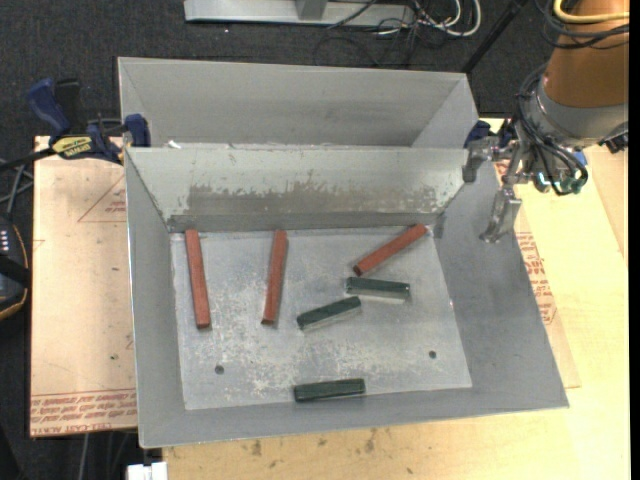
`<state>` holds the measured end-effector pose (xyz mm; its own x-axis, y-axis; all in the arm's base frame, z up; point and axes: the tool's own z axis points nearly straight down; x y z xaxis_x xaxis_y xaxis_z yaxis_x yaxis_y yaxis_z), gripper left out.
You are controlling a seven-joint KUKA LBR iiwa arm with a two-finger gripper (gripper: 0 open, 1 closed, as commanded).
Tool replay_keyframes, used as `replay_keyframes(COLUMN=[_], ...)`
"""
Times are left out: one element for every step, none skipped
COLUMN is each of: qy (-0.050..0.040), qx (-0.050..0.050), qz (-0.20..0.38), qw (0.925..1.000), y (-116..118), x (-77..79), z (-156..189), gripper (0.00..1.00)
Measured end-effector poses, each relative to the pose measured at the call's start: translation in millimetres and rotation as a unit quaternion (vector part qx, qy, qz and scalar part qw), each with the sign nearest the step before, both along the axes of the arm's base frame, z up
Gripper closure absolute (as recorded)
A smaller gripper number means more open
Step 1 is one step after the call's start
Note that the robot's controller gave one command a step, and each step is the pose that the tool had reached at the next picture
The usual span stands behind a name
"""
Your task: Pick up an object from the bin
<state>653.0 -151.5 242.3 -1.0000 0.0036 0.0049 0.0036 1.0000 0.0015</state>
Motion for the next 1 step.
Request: replay_keyframes(qy=[-0.0037], qx=[-0.001], qz=[0.001], qw=[1.0], y=[0.6], x=[1.5], z=[5.0], gripper=[0.0])
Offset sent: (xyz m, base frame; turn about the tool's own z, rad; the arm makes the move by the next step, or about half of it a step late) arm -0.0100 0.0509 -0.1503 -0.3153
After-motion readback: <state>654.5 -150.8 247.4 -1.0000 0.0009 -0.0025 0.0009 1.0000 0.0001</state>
